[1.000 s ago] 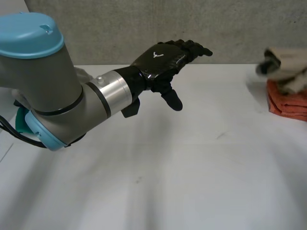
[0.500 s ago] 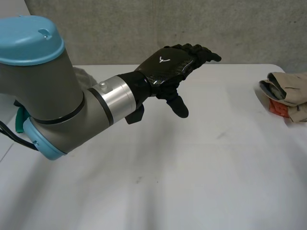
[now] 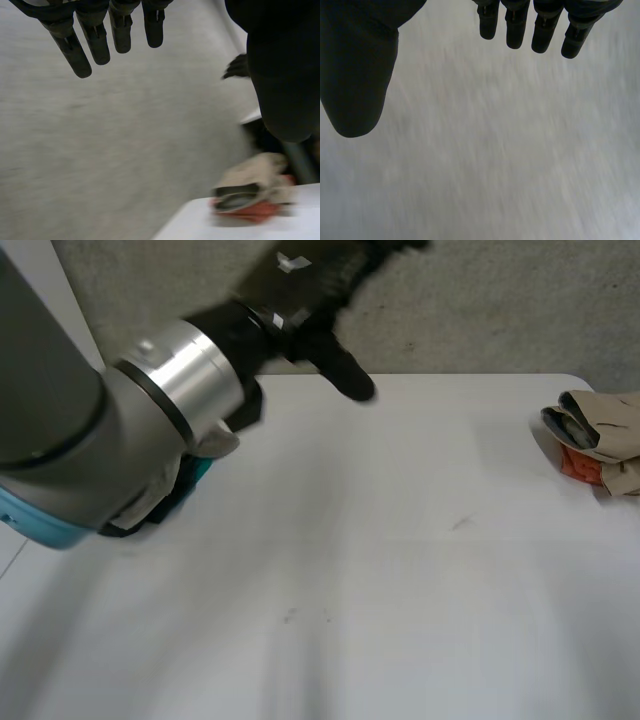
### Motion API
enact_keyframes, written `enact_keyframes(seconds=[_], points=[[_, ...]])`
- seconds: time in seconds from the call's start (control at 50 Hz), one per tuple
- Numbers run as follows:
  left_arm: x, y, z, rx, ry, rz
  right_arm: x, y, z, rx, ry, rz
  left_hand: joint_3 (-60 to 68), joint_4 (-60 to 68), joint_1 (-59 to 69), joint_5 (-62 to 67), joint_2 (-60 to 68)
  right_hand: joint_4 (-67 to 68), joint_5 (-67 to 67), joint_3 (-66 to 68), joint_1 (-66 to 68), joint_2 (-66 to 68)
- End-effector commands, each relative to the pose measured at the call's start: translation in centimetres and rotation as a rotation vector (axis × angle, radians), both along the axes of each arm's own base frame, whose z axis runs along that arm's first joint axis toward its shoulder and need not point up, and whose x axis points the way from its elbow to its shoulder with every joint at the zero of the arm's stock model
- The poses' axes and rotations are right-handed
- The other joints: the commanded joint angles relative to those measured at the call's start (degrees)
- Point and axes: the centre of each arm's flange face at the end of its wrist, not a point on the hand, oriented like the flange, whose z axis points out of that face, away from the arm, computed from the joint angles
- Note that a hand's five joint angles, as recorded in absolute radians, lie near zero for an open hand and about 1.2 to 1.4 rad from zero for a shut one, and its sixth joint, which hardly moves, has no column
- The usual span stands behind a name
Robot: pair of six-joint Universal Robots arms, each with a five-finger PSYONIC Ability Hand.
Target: Fold the laundry.
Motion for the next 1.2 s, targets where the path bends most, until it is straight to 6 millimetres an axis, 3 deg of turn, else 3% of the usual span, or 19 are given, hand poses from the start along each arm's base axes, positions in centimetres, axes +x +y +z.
enact_keyframes(seconds=[0.02, 0.12, 0.22, 0.28, 0.36, 0.4, 0.44, 0.5, 0.52, 0.58, 0.6, 0.66, 0.72, 0.8, 0.9, 1.04, 1.06, 1.12, 1.2], points=[[7.2, -8.2, 0.1, -0.058, -0.026, 0.397, 10.0, 5.4, -2.0, 0.067, 0.009, 0.355, 2.5, 3.0, 3.6, 1.9, 2.8, -2.3, -2.7, -2.4, -2.9, -2.3], [12.1, -14.6, -5.4, -0.086, -0.264, 0.597, 15.9, 9.9, -5.8, 0.191, 0.001, 0.53, 2.3, 2.8, 3.4, 1.8, 2.6, -2.3, -2.7, -2.4, -2.9, -2.3], [17.0, -19.7, -11.7, -0.119, -0.528, 0.737, 17.4, 11.9, -8.8, 0.288, -0.022, 0.574, 2.5, 3.0, 3.6, 1.9, 2.8, -2.3, -2.7, -2.4, -2.9, -2.3], [17.8, -20.7, -14.1, -0.106, -0.59, 0.74, 17.5, 12.5, -10.3, 0.338, -0.036, 0.575, 6.2, 6.7, 7.3, 5.6, 6.5, -2.3, -2.7, -2.4, -2.9, -2.3], [18.0, -21.3, -16.5, -0.059, -0.614, 0.726, 17.3, 12.5, -11.3, 0.366, -0.031, 0.563, 22.8, 23.3, 23.9, 22.2, 23.1, -2.3, -2.7, -2.4, -2.9, -2.3], [17.7, -21.1, -16.6, -0.058, -0.613, 0.714, 17.1, 12.4, -11.5, 0.374, -0.027, 0.551, 54.5, 55.0, 55.6, 54.0, 54.8, -2.3, -2.7, -2.4, -2.9, -2.3], [17.2, -20.9, -16.3, -0.064, -0.601, 0.706, 17.0, 12.3, -11.7, 0.38, -0.02, 0.535, 67.7, 68.2, 68.8, 67.1, 68.0, -2.3, -2.7, -2.4, -2.9, -2.3], [15.3, -20.0, -13.6, -0.122, -0.542, 0.692, 16.8, 12.3, -11.7, 0.386, -0.02, 0.512, 67.7, 68.2, 68.8, 67.2, 68.0, -2.3, -2.7, -2.4, -2.9, -2.3], [13.9, -18.9, -10.8, -0.176, -0.472, 0.678, 16.7, 12.3, -11.6, 0.387, -0.022, 0.506, 67.7, 68.2, 68.8, 67.2, 68.0, -2.3, -2.7, -2.4, -2.9, -2.3], [11.8, -16.9, -7.0, -0.234, -0.342, 0.651, 16.5, 12.4, -11.3, 0.395, -0.031, 0.486, 67.7, 68.2, 68.8, 67.2, 68.0, -2.3, -2.7, -2.4, -2.9, -2.3], [10.6, -15.4, -4.7, -0.254, -0.255, 0.63, 16.5, 12.5, -11.2, 0.399, -0.033, 0.481, 67.7, 68.2, 68.8, 67.2, 68.0, -2.3, -2.7, -2.4, -2.9, -2.3], [7.7, -11.9, -1.5, -0.256, -0.109, 0.547, 16.3, 13.1, -10.6, 0.429, -0.053, 0.452, 67.7, 68.2, 68.8, 67.2, 68.0, -2.3, -2.7, -2.4, -2.9, -2.3], [6.2, -10.1, -0.2, -0.26, -0.057, 0.492, 16.0, 13.8, -10.0, 0.494, -0.095, 0.401, 67.7, 68.2, 68.8, 67.2, 68.0, -2.3, -2.7, -2.4, -2.9, -2.3], [1.1, -5.5, 0.7, -0.277, -0.003, 0.343, 16.1, 14.8, -9.6, 0.597, -0.208, 0.367, 67.7, 68.2, 68.8, 67.2, 68.0, -2.3, -2.7, -2.4, -2.9, -2.3], [-2.3, -4.4, -1.7, -0.226, -0.009, 0.31, 17.8, 16.4, -8.6, 0.719, -0.484, 0.445, 67.7, 68.2, 68.8, 67.2, 68.0, -2.3, -2.7, -2.4, -2.9, -2.3], [-6.8, -1.6, -9.4, -0.092, -0.116, 0.205, 18.1, 16.4, -9.2, 0.825, -0.654, 0.448, 67.7, 68.2, 68.8, 67.2, 68.0, -2.3, -2.7, -2.4, -2.9, -2.3], [-8.0, -0.5, -12.1, -0.048, -0.162, 0.164, 18.1, 16.3, -9.6, 0.841, -0.655, 0.441, 67.6, 68.1, 68.7, 67.0, 67.9, -2.3, -2.7, -2.4, -2.9, -2.3], [-8.7, 0.7, -14.9, -0.003, -0.214, 0.131, 18.2, 15.8, -11.6, 0.896, -0.657, 0.41, 46.5, 47.0, 47.6, 45.9, 46.8, -2.3, -2.7, -2.4, -2.9, -2.3], [-8.3, 1.2, -16.6, 0.033, -0.258, 0.122, 18.2, 15.4, -13.3, 0.948, -0.636, 0.389, 22.5, 22.9, 23.6, 21.9, 22.7, -2.3, -2.7, -2.4, -2.9, -2.3]])
